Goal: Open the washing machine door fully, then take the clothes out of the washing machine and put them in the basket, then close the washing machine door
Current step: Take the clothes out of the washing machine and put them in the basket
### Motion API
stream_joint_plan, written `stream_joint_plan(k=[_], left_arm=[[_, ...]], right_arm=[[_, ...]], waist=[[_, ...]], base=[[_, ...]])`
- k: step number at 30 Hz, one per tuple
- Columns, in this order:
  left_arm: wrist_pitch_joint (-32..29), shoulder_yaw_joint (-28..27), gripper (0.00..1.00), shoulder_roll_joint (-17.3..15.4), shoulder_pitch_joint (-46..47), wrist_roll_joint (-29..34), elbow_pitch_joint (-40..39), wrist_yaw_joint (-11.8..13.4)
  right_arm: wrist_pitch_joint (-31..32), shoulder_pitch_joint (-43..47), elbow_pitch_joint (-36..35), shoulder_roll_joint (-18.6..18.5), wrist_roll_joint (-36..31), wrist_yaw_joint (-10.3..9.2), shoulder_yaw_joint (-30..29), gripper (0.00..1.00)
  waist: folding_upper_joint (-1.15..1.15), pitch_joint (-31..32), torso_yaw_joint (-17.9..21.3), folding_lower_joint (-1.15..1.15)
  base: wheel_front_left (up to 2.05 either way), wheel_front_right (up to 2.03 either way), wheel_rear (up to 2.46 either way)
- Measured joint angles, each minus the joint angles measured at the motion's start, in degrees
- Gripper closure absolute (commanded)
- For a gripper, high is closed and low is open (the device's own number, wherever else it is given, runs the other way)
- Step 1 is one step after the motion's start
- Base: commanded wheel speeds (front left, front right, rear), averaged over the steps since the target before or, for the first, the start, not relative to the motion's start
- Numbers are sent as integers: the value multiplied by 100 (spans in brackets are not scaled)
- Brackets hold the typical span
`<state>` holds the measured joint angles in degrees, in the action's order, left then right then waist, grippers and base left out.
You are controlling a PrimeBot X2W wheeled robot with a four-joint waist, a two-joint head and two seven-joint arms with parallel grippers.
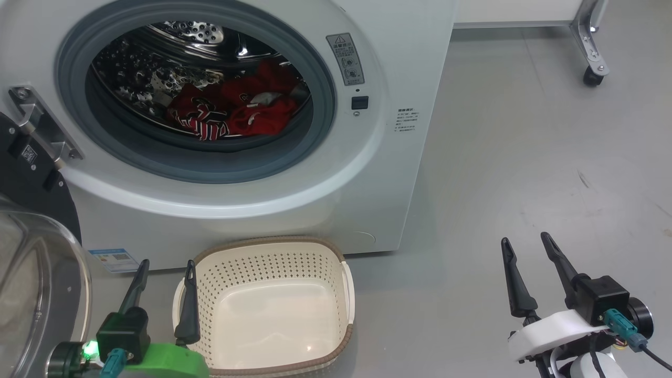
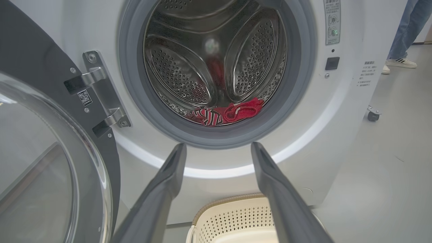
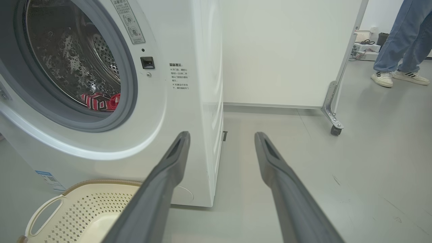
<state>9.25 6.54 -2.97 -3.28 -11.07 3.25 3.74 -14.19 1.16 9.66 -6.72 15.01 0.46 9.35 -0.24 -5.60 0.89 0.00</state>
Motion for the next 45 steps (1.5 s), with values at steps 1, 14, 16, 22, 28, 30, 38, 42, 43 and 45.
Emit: stream_joint_plan(k=[1, 14, 16, 22, 28, 30, 38, 42, 43, 45], left_arm=[[0, -2, 0, 0, 1, 0, 0, 1], [25, 15, 0, -1, 2, 5, 14, 8], [25, 23, 0, -2, 4, 8, 14, 8], [25, 60, 0, -11, 18, 7, 27, -2], [22, 177, 0, -11, 241, 5, 67, -110], [12, 207, 0, -12, 393, 5, 94, -142], [-225, 287, 0, -8, 1127, -59, 472, -313], [-463, 278, 0, -13, 1589, -113, 748, -396], [-541, 281, 0, -20, 1705, -114, 828, -414], [-678, 278, 0, -35, 1941, -140, 988, -463]], right_arm=[[0, 0, 0, 0, 0, 0, 0, 0], [0, -1, 14, 2, 0, 0, 0, 0], [0, -1, 14, 2, 0, 0, 0, 0], [0, -1, 14, 2, 0, 0, -1, 0], [0, -1, -2, -2, 1, 0, -20, 0], [0, -3, -22, -5, 1, 8, -14, 0], [1, -97, -171, -19, 0, 52, 35, 0], [3, -203, -237, -25, -1, 94, 70, 0], [4, -239, -258, -33, -1, 100, 74, 0], [7, -316, -292, -38, -1, 101, 76, 0]], waist=[[0, 0, -2, 0], [0, 16, -37, 0], [0, 10, -44, 0], [0, -4, -73, 0], [0, -57, -110, 0], [0, -102, -122, 0], [0, -396, -115, 0], [0, -588, -67, 0], [0, -639, -49, 0], [0, -747, -8, 0]], base=[[33, -33, 0], [9, -9, 0], [0, 0, 0], [0, 0, 0], [0, 0, 0], [0, 0, 0], [0, 0, 0], [0, 0, 0], [0, 0, 0], [0, 0, 0]])
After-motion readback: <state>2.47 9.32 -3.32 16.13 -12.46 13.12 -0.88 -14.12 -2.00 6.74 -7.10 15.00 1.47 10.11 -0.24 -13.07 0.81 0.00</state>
